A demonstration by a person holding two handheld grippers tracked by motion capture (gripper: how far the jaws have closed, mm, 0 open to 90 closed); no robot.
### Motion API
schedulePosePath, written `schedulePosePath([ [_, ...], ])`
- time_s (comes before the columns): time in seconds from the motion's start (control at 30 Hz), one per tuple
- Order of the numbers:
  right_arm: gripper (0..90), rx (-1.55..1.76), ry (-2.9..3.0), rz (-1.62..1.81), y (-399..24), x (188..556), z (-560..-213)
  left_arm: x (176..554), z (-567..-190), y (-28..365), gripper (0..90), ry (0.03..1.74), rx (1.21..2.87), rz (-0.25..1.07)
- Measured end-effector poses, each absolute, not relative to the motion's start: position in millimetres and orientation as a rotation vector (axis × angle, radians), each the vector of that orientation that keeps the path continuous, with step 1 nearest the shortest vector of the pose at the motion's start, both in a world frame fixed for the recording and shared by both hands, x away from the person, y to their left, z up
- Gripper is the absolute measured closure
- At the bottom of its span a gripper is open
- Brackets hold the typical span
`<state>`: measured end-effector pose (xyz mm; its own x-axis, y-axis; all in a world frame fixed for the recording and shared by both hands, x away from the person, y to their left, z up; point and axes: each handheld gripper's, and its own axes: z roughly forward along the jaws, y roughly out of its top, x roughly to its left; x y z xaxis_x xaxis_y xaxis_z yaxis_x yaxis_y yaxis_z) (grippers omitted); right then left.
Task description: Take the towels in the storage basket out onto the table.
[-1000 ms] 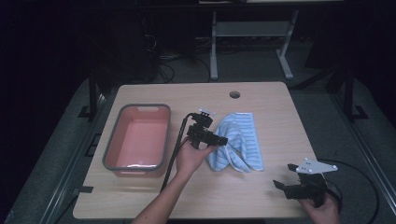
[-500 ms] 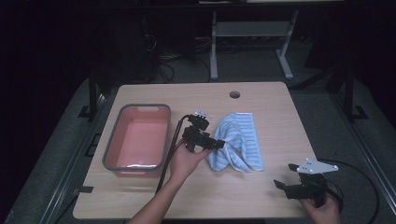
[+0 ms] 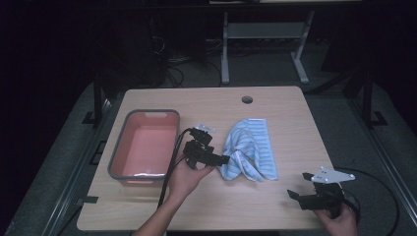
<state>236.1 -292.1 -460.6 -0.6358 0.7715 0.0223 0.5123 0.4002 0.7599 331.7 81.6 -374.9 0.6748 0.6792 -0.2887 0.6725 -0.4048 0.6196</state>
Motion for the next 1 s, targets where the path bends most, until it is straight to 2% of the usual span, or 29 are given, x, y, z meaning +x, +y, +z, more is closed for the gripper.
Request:
schedulePosePath([
  [1.0, 14.7, 1.104, 2.338, 1.076, -289, 237, -462, 299, -395, 96, 26.5, 0.992, 2.151, -0.018],
])
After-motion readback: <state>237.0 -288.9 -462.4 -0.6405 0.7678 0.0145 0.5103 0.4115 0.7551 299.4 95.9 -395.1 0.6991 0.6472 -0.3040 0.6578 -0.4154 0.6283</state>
